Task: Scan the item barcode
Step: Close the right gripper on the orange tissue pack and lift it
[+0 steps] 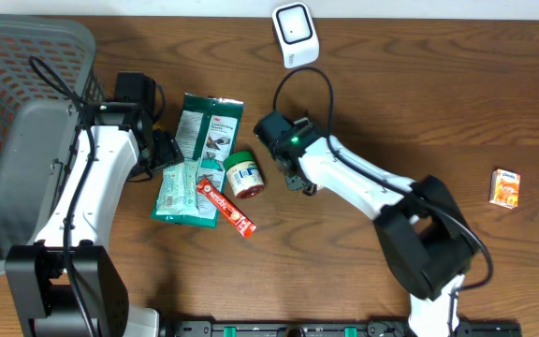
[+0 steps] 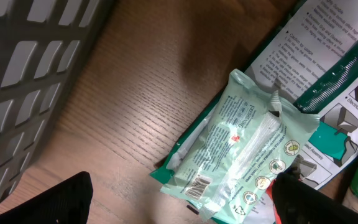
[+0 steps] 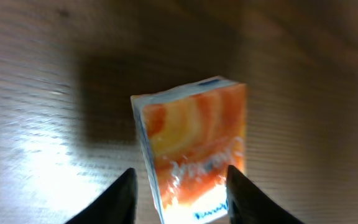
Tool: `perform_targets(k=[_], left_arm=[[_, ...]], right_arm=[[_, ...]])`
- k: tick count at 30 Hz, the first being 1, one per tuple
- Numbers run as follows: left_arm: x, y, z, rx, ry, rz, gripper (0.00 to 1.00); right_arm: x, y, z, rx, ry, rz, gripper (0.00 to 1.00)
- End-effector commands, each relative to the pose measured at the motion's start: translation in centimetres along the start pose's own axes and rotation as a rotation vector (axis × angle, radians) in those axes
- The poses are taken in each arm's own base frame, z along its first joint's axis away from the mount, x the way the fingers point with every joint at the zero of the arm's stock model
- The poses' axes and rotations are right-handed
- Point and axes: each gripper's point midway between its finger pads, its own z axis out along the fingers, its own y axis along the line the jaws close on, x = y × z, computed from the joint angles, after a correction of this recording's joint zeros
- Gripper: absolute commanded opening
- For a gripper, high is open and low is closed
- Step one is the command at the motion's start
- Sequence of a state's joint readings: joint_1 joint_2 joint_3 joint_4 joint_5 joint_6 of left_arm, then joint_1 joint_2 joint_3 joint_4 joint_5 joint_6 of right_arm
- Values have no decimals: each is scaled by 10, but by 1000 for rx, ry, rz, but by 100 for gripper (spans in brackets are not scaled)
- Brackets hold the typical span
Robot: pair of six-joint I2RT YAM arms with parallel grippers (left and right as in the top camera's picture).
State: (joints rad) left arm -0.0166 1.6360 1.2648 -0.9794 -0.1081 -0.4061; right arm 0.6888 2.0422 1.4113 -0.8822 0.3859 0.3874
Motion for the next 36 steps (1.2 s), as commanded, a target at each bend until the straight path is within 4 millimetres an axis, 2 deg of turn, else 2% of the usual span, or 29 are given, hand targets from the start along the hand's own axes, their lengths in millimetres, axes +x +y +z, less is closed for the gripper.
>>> perform_targets(k=[1, 12, 16, 25, 32, 36], left_arm=[[-6, 2, -9, 5, -30, -7, 93], [-6, 2, -9, 5, -30, -7, 93], [-6, 2, -9, 5, -30, -7, 93], [-6, 2, -9, 5, -30, -7, 93], [-6, 2, -9, 5, -30, -7, 93], [-6, 2, -9, 5, -30, -7, 93]], right_arm=[[9, 3, 15, 27, 33, -24, 33], [11, 6, 19, 34, 40, -40, 34], [1, 4, 14, 42, 13, -85, 38], [-18, 8, -1, 27, -30, -126, 41], [-11, 6, -2, 35, -1, -144, 42], [-6, 12, -1, -2, 21, -147, 38]])
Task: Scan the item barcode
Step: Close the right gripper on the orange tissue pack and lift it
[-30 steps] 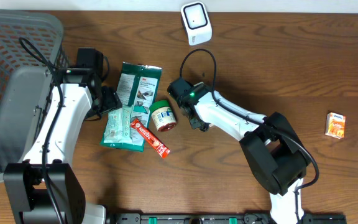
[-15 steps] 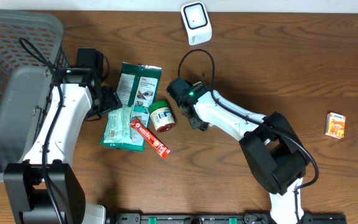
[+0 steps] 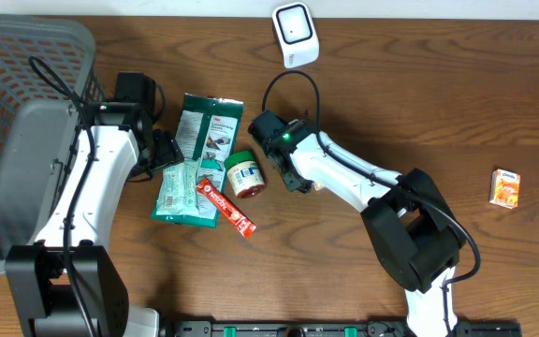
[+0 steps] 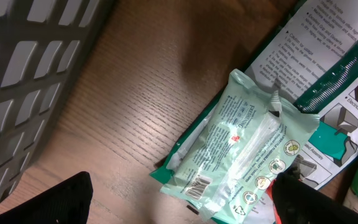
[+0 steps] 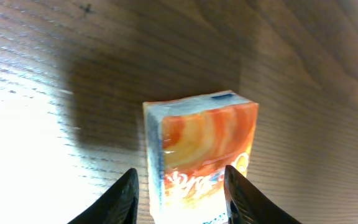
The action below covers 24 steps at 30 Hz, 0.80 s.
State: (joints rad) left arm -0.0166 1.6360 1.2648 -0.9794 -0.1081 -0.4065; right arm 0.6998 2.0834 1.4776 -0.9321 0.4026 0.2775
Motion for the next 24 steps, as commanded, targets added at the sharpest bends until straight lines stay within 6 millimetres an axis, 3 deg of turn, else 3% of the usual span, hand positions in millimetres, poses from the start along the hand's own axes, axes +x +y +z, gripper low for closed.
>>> perform_targets(k=[1, 24], left_arm=[[-6, 2, -9, 5, -30, -7, 93], [-6, 2, -9, 5, -30, -7, 93]], right_arm=[[0, 10, 1, -32, 8, -17, 36], [20, 13, 19, -20, 68, -34, 26]])
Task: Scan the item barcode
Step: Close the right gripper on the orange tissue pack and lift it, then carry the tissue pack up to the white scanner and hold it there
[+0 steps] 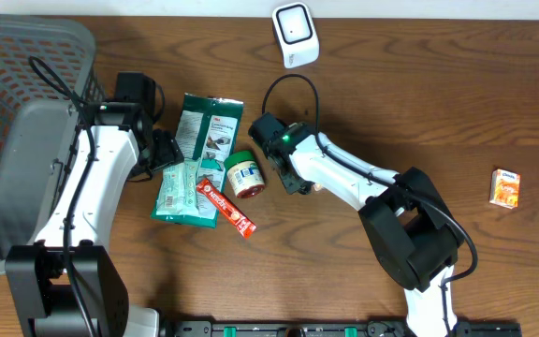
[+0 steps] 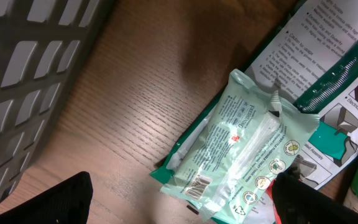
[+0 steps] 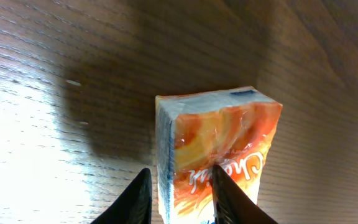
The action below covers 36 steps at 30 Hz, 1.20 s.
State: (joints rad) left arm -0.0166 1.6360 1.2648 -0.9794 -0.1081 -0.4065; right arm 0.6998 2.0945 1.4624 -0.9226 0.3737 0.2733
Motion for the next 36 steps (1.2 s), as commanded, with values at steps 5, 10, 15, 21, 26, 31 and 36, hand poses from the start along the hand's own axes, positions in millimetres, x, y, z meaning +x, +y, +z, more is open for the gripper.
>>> perform_targets(k=[5, 10, 15, 21, 26, 31, 36], left_arm=[[-6, 2, -9, 5, -30, -7, 93], [-6, 2, -9, 5, -30, -7, 93], [-6, 2, -9, 5, -30, -7, 93], [-6, 2, -9, 5, -30, -7, 93], [-6, 2, -9, 5, -30, -7, 93], [-6, 2, -9, 5, -30, -7, 93], [-6, 2, -9, 5, -30, -7, 93]], right_arm=[[21, 7, 19, 9, 62, 0, 23], [27, 7, 25, 12, 68, 12, 22], [31, 18, 25, -45, 88, 12, 22], [31, 24, 23, -79, 92, 11, 1], [20, 18, 10, -84, 73, 26, 1], [-7, 0, -41, -111, -14, 68, 1], [-23, -11, -130, -313, -85, 121, 1]])
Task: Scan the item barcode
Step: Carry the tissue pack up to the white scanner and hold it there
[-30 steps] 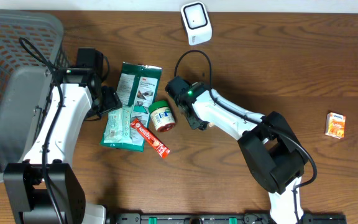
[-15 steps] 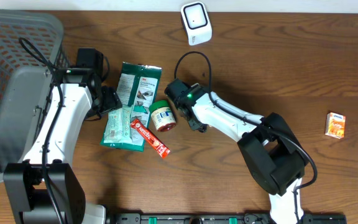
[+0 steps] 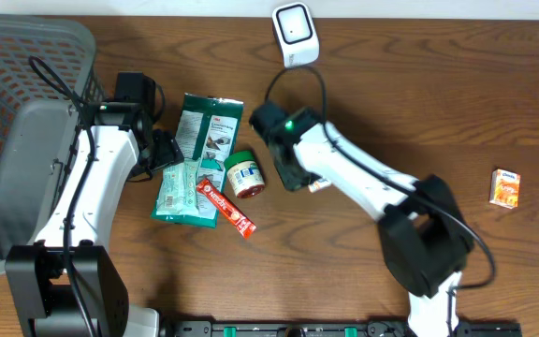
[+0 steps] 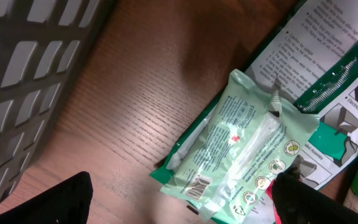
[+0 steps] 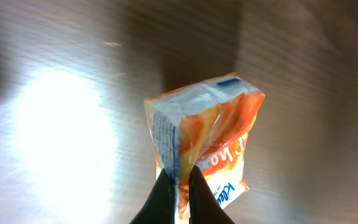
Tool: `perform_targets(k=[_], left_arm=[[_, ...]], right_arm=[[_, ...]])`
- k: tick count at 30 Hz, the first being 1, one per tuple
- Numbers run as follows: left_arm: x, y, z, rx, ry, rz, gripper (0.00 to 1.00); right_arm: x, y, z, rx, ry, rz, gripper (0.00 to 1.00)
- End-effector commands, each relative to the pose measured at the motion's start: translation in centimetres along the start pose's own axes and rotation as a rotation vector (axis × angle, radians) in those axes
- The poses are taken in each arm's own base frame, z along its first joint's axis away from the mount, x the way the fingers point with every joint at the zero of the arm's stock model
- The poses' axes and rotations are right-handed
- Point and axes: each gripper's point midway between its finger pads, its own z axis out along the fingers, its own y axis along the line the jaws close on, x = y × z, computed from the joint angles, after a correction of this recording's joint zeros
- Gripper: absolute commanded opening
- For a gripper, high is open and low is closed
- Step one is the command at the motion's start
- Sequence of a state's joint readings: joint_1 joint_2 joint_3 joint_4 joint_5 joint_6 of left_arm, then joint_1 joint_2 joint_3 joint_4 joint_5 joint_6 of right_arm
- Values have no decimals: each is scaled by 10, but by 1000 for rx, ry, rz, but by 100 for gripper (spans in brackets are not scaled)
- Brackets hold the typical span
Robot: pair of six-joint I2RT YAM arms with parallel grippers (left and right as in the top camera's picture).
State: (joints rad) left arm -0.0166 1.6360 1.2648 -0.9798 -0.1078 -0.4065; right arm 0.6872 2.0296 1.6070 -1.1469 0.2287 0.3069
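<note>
My right gripper is shut on the lower edge of a small orange tissue pack, and the wrapper is squeezed between the fingers. The pack is tilted, and the wood behind it is blurred. In the overhead view the right gripper is at mid table, and only a pale corner of the tissue pack shows beside it. The white scanner stands at the table's far edge. My left gripper is open above a pale green packet, and its barcode faces up.
A grey basket fills the far left. Beside the left gripper lie a green-and-white bag, a green-lidded jar and a red stick pack. A second orange pack lies far right.
The right gripper's jaws stood open on either side of the orange pack. They are now shut on its edge, and the pack is tilted and crumpled. The left arm has not moved.
At first the right gripper's jaws stood wide open around the orange pack, which was upright on the table. They were still about as wide at the second moment, narrower at the last earlier moment, and are now shut on it. The left gripper stayed open over the green packet throughout.
</note>
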Motion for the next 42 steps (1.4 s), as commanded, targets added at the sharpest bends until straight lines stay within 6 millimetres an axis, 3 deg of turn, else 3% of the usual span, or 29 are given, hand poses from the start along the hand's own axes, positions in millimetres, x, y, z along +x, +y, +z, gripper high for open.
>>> perform_targets(k=[1, 4, 10, 18, 24, 28, 32, 37, 42], left_arm=[[-6, 2, -9, 5, -31, -7, 93], [-6, 2, -9, 5, -31, -7, 93], [-6, 2, -9, 5, -31, -7, 93], [-6, 2, -9, 5, -31, -7, 93], [-6, 2, -9, 5, -31, -7, 93], [-6, 2, -9, 5, -31, -7, 93], [-6, 2, -9, 5, -31, -7, 93], [-6, 2, -9, 5, -31, -7, 93], [-6, 2, -9, 5, -31, -7, 93]], right_arm=[[-22, 2, -92, -223, -154, 71, 1], [-20, -5, -145, -328, -209, 93, 1], [-17, -4, -195, -485, -292, 103, 1], [-34, -15, -222, -764, -329, 165, 1], [-55, -67, -244, -776, -428, 284, 1], [-65, -87, -269, -774, -526, 303, 1], [-80, -91, -284, -788, -612, 304, 1], [-100, -92, -289, -813, -673, 305, 1], [-125, -91, -279, -832, -693, 325, 1]])
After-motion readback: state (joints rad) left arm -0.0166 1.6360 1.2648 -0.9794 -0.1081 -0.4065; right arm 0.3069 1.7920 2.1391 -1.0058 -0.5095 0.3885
